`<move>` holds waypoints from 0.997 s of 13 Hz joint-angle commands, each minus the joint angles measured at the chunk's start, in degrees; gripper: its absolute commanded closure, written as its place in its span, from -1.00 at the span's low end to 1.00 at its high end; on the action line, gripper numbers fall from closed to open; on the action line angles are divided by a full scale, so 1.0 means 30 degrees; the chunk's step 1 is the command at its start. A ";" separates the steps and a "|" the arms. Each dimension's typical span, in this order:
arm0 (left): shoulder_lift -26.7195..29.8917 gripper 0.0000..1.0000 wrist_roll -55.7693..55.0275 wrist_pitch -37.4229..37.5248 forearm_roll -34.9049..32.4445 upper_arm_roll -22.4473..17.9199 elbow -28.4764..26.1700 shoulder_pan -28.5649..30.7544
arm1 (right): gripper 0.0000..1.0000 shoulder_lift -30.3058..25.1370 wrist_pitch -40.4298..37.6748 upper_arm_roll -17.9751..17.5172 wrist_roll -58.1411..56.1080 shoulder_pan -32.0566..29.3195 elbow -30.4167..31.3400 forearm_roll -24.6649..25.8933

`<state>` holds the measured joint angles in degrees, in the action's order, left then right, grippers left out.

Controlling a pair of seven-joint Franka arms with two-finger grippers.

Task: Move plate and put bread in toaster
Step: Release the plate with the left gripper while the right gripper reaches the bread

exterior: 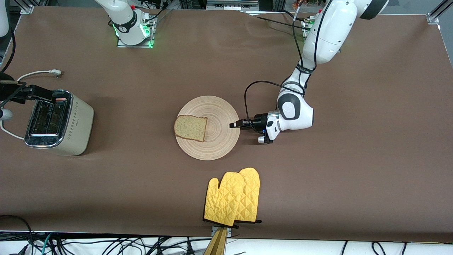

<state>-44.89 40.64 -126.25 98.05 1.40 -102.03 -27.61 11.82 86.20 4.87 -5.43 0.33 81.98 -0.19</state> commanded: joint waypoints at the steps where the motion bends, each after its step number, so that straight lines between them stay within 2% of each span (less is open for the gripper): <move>1: 0.0197 0.40 0.0225 0.0131 0.0890 -0.0143 -0.0148 -0.0200 | -1.00 0.0073 0.0036 -0.0128 0.0285 0.0154 0.0153 -0.0346; 2: 0.0226 -0.04 0.0224 0.0131 0.0919 -0.0143 -0.0236 -0.0142 | -1.00 0.0190 0.0036 -0.0128 0.0285 0.0213 0.0182 -0.0636; 3: 0.0255 -0.28 0.0224 0.0131 0.0949 -0.0143 -0.0324 -0.0083 | -1.00 0.0249 0.0036 -0.0128 0.0662 0.0243 0.0183 -0.1016; 4: 0.0313 -0.35 0.0224 0.0131 0.0949 -0.0143 -0.0411 -0.0025 | -1.00 0.0424 0.0036 -0.0157 0.1391 0.0243 0.0183 -0.1281; 5: 0.0459 -0.63 0.0224 0.0131 0.0949 -0.0172 -0.0673 0.0005 | -1.00 0.0512 0.0036 -0.0157 0.1950 0.0446 0.0183 -0.1516; 7: 0.1479 -1.00 0.0254 0.0160 0.0774 -0.0870 -0.1637 0.0151 | -1.00 0.0864 0.0385 -0.0157 0.2771 0.1032 0.0241 -0.1897; 10: 0.3968 -1.00 0.0166 0.0161 0.0307 -0.1344 -0.4037 0.1493 | -1.00 0.1332 0.1407 -0.0157 0.4032 0.1561 0.0824 -0.3096; 13: 0.6400 -1.00 -0.0010 0.0102 -0.4717 -0.1344 -0.5535 0.3953 | -1.00 0.1334 0.4070 -0.0157 0.4706 0.2145 0.2959 -0.4415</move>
<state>-32.61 40.54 -126.18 90.57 -3.19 -112.87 -19.73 16.93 93.94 4.41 6.82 5.93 86.17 -11.28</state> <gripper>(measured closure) 0.000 0.000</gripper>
